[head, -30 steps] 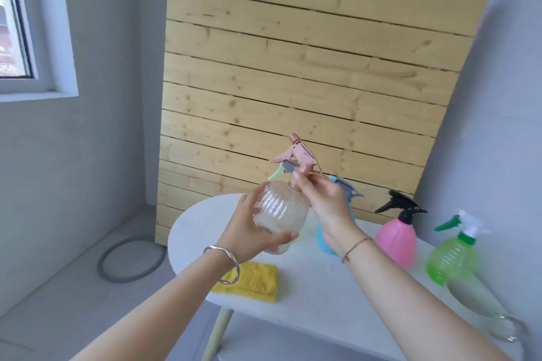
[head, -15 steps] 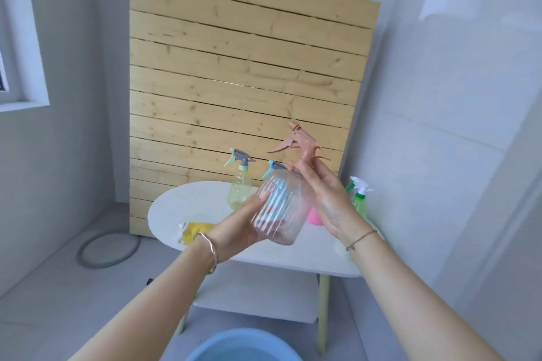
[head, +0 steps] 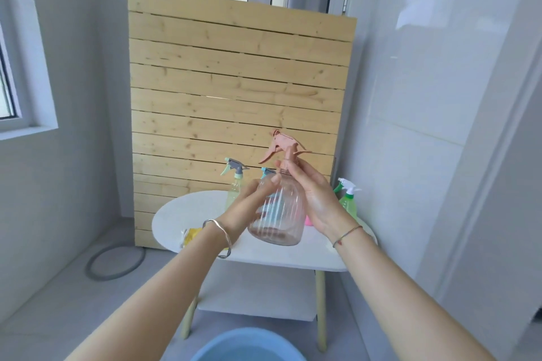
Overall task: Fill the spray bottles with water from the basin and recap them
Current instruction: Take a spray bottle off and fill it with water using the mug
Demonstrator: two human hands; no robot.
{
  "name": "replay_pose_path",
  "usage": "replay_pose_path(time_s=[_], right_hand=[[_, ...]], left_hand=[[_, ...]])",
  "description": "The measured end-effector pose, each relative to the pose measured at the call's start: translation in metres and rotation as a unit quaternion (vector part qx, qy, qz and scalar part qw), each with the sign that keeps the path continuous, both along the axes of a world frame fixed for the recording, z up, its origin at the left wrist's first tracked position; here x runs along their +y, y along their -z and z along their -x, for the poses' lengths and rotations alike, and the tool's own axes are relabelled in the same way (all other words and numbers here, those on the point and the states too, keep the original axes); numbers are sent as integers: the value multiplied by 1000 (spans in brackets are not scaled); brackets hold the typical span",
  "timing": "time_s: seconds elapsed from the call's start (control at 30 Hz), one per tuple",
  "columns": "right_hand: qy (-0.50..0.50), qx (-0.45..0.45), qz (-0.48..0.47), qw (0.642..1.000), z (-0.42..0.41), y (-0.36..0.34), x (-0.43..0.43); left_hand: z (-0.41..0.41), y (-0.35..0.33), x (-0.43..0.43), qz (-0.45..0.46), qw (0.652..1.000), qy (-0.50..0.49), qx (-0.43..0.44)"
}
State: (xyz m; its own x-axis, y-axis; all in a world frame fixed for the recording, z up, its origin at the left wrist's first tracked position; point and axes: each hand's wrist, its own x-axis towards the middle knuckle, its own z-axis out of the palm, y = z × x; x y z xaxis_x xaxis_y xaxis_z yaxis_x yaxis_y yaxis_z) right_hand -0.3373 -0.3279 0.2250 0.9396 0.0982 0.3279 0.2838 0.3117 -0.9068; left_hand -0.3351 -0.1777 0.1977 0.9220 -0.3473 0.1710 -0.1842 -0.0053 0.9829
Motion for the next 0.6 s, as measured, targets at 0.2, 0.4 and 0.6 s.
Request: replay_pose_path(time_s=[0.2, 0.4, 0.6], right_hand=[[68, -10, -17, 998, -1, 7, 3], [-23, 9, -21, 999, 3, -2, -2], [22, -13, -33, 999, -1, 3, 1]], left_hand=[[16, -7, -15, -30, 991, -114, -70], [1, -1, 4, 21, 999, 25, 42], [12, -1, -15, -3, 991, -118, -57]])
